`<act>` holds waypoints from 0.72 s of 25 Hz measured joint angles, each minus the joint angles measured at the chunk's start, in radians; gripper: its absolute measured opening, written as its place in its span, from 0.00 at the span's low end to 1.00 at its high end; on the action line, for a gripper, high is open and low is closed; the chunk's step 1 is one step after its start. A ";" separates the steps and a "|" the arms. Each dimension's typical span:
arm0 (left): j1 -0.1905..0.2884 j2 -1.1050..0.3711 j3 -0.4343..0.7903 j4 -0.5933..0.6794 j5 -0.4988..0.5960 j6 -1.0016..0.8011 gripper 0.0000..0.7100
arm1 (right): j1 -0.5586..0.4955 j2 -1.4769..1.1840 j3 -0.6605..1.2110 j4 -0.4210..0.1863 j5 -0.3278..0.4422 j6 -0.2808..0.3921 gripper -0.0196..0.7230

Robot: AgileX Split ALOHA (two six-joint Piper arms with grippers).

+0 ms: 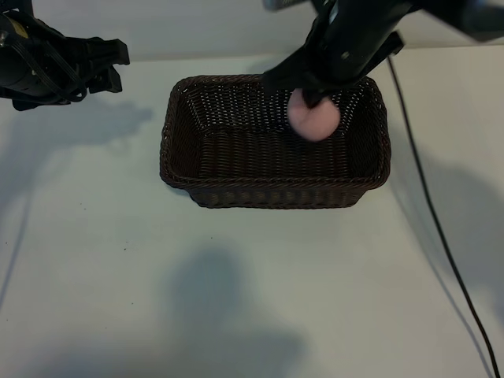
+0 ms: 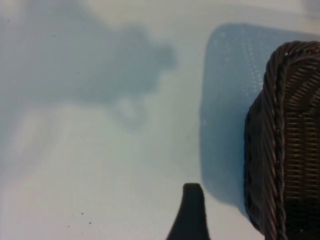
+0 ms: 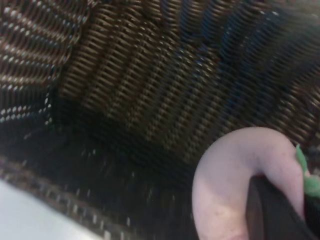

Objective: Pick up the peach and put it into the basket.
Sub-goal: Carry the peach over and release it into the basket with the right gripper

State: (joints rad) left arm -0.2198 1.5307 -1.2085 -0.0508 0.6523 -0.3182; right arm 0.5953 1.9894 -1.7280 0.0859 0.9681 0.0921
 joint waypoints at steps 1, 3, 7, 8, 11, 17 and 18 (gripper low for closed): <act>0.000 0.000 0.000 0.000 0.000 0.002 0.83 | 0.002 0.025 0.000 -0.001 -0.013 0.000 0.09; 0.000 0.000 0.000 0.000 0.000 0.003 0.83 | 0.002 0.065 0.000 -0.002 -0.029 0.000 0.10; 0.000 0.000 0.000 0.000 0.000 0.003 0.83 | 0.002 0.121 0.000 -0.002 -0.028 -0.001 0.15; 0.000 0.000 0.000 0.000 0.000 0.003 0.83 | 0.002 0.125 0.000 -0.003 -0.028 -0.003 0.17; 0.000 0.000 0.000 0.000 0.000 0.003 0.83 | 0.002 0.123 -0.011 -0.003 -0.012 -0.003 0.28; 0.000 0.000 0.000 0.000 0.000 0.003 0.83 | 0.002 0.118 -0.151 -0.018 0.150 -0.003 0.63; 0.000 0.000 0.000 0.000 0.000 0.003 0.83 | 0.002 0.116 -0.173 -0.023 0.180 -0.003 0.67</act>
State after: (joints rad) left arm -0.2198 1.5307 -1.2085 -0.0508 0.6523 -0.3149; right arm 0.5978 2.1052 -1.9011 0.0632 1.1484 0.0887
